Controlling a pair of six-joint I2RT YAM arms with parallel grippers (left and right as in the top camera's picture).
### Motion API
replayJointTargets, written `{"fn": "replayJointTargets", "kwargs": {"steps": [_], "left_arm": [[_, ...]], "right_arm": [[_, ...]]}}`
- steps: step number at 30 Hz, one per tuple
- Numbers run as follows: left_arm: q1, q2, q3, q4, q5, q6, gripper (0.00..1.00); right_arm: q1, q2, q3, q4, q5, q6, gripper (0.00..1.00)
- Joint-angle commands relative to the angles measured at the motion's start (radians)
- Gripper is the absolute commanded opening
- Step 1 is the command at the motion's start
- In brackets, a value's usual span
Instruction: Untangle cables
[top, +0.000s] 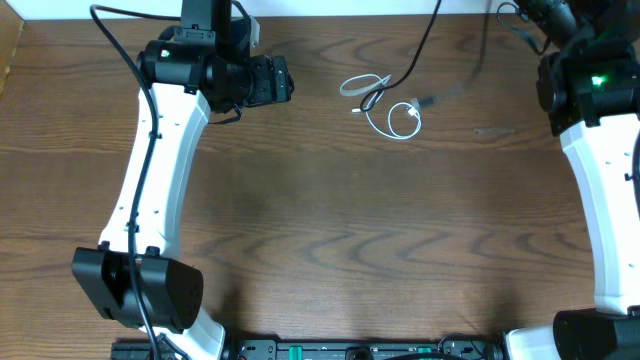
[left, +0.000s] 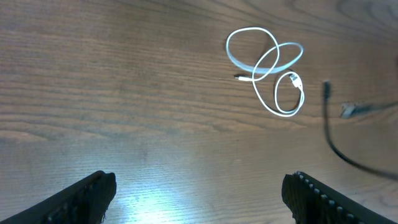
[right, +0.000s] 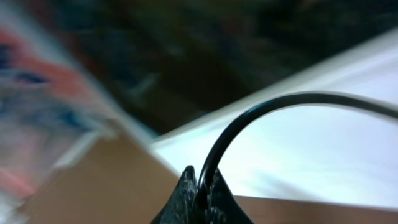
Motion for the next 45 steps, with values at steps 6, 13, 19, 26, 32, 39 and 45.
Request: {"fn": "replayJointTargets", "kwargs": {"steps": [6, 13, 19, 26, 32, 39, 45], "left_arm": [[0.002, 0.008, -0.005, -0.004, -0.011, 0.009, 0.90], [0.002, 0.009, -0.005, 0.022, -0.010, 0.009, 0.91], [0.002, 0.009, -0.005, 0.021, -0.010, 0.009, 0.91], [0.002, 0.009, -0.006, 0.022, -0.010, 0.009, 0.91], [0.002, 0.009, -0.006, 0.021, -0.010, 0.008, 0.91], [0.002, 0.009, -0.005, 0.024, -0.010, 0.009, 0.91], [0.001, 0.009, -0.006, 0.030, -0.019, 0.009, 0.91]], "right_arm": [[-0.131, -0.069, 0.005, -0.256, 0.353, -0.333, 0.01], [-0.395, -0.191, 0.005, -0.561, 0.489, -0.336, 0.01], [-0.662, -0.185, 0.004, -0.731, 0.622, -0.351, 0.01], [-0.819, -0.038, 0.003, -0.755, 0.623, -0.385, 0.01], [-0.828, 0.131, 0.003, -0.747, 0.623, -0.464, 0.54], [-0.811, 0.173, 0.003, -0.764, 0.428, -0.477, 0.99], [-0.682, 0.167, 0.003, -0.769, 0.091, -0.522, 0.99]]}}
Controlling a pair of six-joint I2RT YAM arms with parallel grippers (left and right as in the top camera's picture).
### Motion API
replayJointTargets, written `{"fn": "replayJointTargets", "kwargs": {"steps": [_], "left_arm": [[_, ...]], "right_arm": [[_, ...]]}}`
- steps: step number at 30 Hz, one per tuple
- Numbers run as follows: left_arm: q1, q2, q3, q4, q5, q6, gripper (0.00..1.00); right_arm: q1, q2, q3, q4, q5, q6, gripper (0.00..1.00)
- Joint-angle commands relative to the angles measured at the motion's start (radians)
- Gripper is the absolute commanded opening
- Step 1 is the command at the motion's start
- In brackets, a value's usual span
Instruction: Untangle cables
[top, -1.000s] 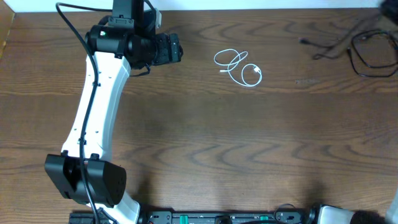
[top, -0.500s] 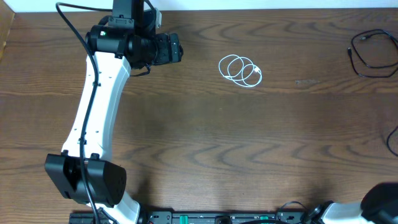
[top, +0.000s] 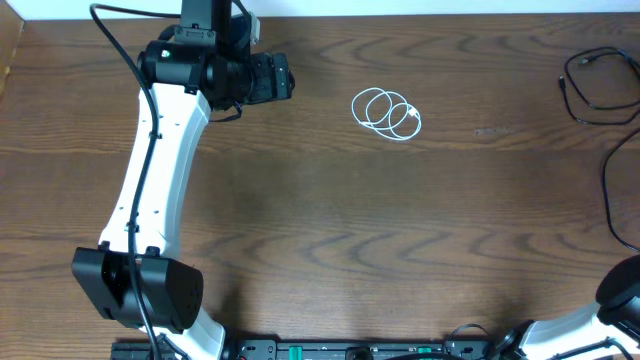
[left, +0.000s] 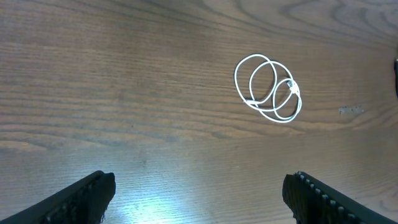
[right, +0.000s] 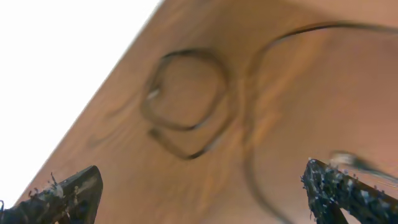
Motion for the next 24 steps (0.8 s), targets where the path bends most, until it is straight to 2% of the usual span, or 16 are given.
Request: {"fn": "replayJointTargets", "kwargs": {"steps": [1, 5, 9, 10, 15, 20, 23, 24], "left_arm": [[0.002, 0.009, -0.005, 0.000, -0.036, 0.006, 0.91], [0.002, 0.009, -0.004, -0.008, -0.103, 0.006, 0.91], [0.002, 0.009, -0.005, -0.012, -0.109, 0.006, 0.91], [0.002, 0.009, -0.004, -0.012, -0.112, 0.006, 0.91], [0.002, 0.009, -0.005, -0.019, -0.114, 0.006, 0.91], [0.002, 0.009, -0.004, -0.029, -0.114, 0.006, 0.91], [0.002, 0.009, -0.005, -0.034, -0.114, 0.006, 0.91], [0.002, 0.009, -0.005, -0.034, -0.114, 0.006, 0.91]], "right_arm": [[0.122, -0.010, 0.005, -0.002, -0.236, -0.087, 0.99], [0.287, 0.058, 0.005, 0.004, -0.241, -0.177, 0.99], [0.434, 0.162, 0.005, 0.019, -0.241, -0.196, 0.99], [0.500, 0.216, 0.005, 0.033, -0.241, -0.215, 0.98], [0.653, 0.335, 0.005, 0.097, -0.218, -0.322, 0.91], [0.788, 0.417, 0.005, 0.143, -0.003, -0.334, 0.89], [0.844, 0.456, 0.005, 0.164, 0.032, -0.332, 0.82], [0.867, 0.472, 0.005, 0.175, 0.028, -0.310, 0.70]]}}
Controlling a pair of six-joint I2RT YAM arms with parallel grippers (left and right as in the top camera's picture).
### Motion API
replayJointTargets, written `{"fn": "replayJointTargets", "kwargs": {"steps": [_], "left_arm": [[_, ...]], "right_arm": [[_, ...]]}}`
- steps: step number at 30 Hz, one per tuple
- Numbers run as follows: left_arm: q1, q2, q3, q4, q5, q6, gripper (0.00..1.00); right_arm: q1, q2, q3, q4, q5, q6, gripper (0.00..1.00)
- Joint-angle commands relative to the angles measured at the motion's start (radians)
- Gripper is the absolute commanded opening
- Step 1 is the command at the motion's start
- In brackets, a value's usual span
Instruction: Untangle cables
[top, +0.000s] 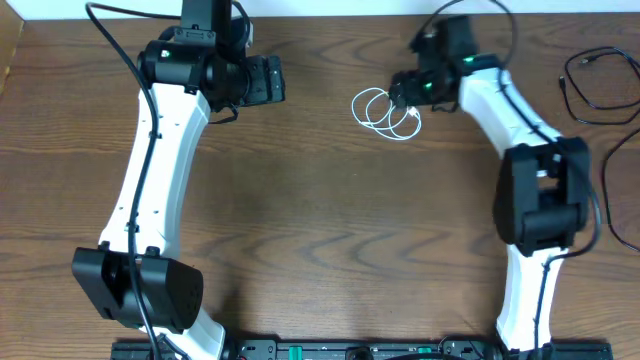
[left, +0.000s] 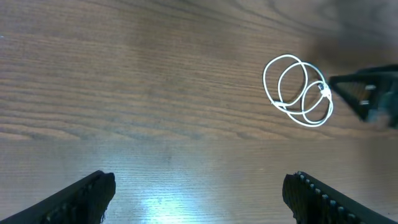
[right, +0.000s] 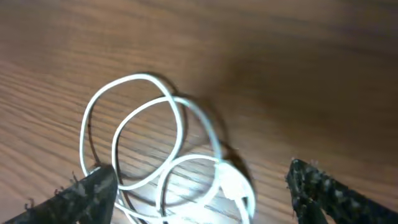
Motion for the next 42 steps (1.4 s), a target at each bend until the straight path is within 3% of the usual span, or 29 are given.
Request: {"fn": "replayJointTargets", "kwargs": {"steps": [1, 7, 9, 13, 23, 34, 37, 38, 42], "left_arm": [[0.002, 0.009, -0.005, -0.006, -0.014, 0.006, 0.91], [0.002, 0.009, -0.005, -0.013, -0.014, 0.006, 0.91], [0.002, 0.009, -0.005, -0.018, -0.014, 0.006, 0.91], [0.002, 0.009, -0.005, -0.018, -0.014, 0.006, 0.91], [0.002, 0.009, -0.005, -0.017, -0.014, 0.006, 0.91], [0.002, 0.009, -0.005, -0.018, -0.014, 0.006, 0.91], [0.002, 0.009, -0.005, -0.018, -0.014, 0.006, 0.91], [0.002, 0.009, -0.005, -0.018, -0.014, 0.006, 0.91], [0.002, 0.009, -0.005, -0.018, -0.014, 0.006, 0.91]], "right_arm": [[0.054, 0.058, 0.005, 0.029, 0.061, 0.053, 0.59], [0.107, 0.091, 0.005, 0.072, 0.084, 0.189, 0.41], [0.119, 0.092, 0.005, 0.057, 0.164, 0.322, 0.36], [0.142, 0.092, 0.005, 0.020, 0.269, 0.429, 0.35], [0.171, 0.092, 0.005, -0.035, 0.364, 0.458, 0.39], [0.193, 0.140, 0.005, -0.013, 0.334, 0.529, 0.27], [0.207, 0.171, 0.005, -0.017, 0.335, 0.528, 0.18], [0.209, 0.174, 0.005, -0.021, 0.334, 0.528, 0.05], [0.212, 0.167, 0.006, -0.031, 0.328, 0.480, 0.01]]}}
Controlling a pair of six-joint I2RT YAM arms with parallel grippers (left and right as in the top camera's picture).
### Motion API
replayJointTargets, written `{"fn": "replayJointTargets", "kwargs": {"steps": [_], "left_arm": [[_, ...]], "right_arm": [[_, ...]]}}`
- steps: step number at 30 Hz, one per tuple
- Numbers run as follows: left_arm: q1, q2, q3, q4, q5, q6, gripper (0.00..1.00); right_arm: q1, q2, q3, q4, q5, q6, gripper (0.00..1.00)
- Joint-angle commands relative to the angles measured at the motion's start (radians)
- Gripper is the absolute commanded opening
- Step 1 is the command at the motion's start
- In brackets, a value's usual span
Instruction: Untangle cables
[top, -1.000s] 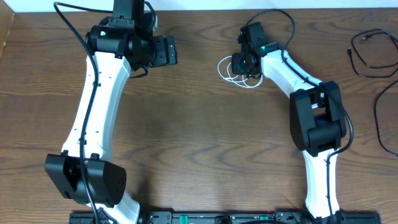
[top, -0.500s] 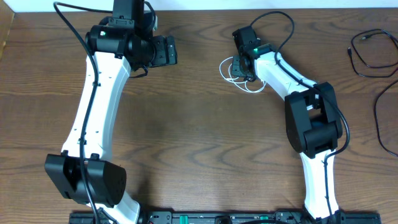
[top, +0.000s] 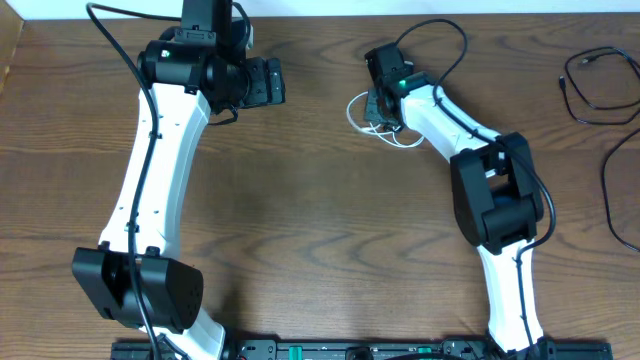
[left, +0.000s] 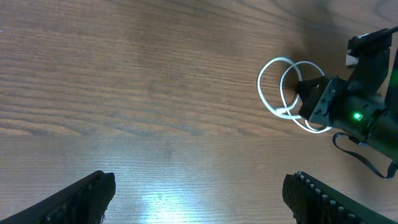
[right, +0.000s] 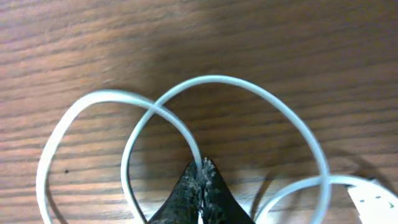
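The white cable lies coiled in loops on the brown table, back centre. My right gripper is down on the coil. In the right wrist view its fingertips are shut on one strand of the white cable. The black cable lies apart at the far right edge. My left gripper hovers left of the coil, open and holding nothing. In the left wrist view, between my open left gripper's fingers, the white cable and the right gripper show ahead.
The right arm's own black lead arcs above the coil at the back edge. A pale wall strip runs along the table's far edge. Bare wood table stretches across the middle and front.
The right gripper was open just right of the white coil. It now sits further left on the coil and is shut on one strand. The left arm has not moved.
At first the right gripper was shut on the black cable at the far right, that cable running across the white one. Then the black cable lay at the right edge, apart from the coil, gripper open. It then stood open by the coil, now shut on it.
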Motion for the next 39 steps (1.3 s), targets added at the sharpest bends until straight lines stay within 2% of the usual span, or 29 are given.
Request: {"fn": "replayJointTargets", "kwargs": {"steps": [1, 4, 8, 10, 15, 22, 23, 24, 25, 26, 27, 32, 39], "left_arm": [[0.002, 0.009, -0.005, -0.004, -0.014, 0.006, 0.91], [0.002, 0.009, -0.005, -0.006, -0.014, 0.006, 0.91], [0.002, 0.009, -0.005, -0.008, -0.014, 0.006, 0.91], [0.002, 0.009, -0.005, -0.008, -0.014, 0.006, 0.91], [0.002, 0.009, -0.005, -0.007, -0.014, 0.006, 0.91], [0.002, 0.009, -0.005, -0.006, -0.014, 0.006, 0.91], [0.002, 0.009, -0.005, -0.006, -0.014, 0.006, 0.91], [0.002, 0.009, -0.005, -0.006, -0.014, 0.006, 0.91], [0.002, 0.009, -0.005, -0.006, -0.014, 0.006, 0.91], [0.002, 0.009, -0.005, -0.006, -0.014, 0.006, 0.91], [0.002, 0.009, -0.005, -0.006, -0.014, 0.006, 0.91], [0.002, 0.009, -0.005, -0.007, -0.014, 0.006, 0.91], [0.002, 0.009, -0.005, -0.007, -0.014, 0.006, 0.91]], "right_arm": [[0.008, 0.057, -0.013, -0.023, -0.038, -0.064, 0.01], [-0.018, 0.007, 0.016, -0.036, -0.163, -0.193, 0.01], [-0.096, -0.123, 0.051, -0.060, -0.562, -0.376, 0.01], [-0.132, -0.180, 0.051, -0.082, -0.678, -0.399, 0.01], [-0.209, -0.278, 0.051, -0.195, -0.666, -0.407, 0.01], [-0.253, -0.267, 0.029, -0.339, -0.412, -0.394, 0.01], [-0.251, -0.256, 0.020, -0.341, -0.412, -0.395, 0.08], [-0.246, -0.242, 0.010, -0.341, -0.412, -0.395, 0.30], [-0.242, -0.229, 0.005, -0.341, -0.412, -0.395, 0.40], [-0.236, -0.211, 0.002, -0.341, -0.412, -0.395, 0.49], [-0.232, -0.195, 0.002, -0.340, -0.413, -0.394, 0.53], [-0.209, -0.123, 0.002, -0.291, -0.471, -0.374, 0.59], [-0.201, -0.043, 0.002, -0.231, -0.588, -0.361, 0.61]]}}
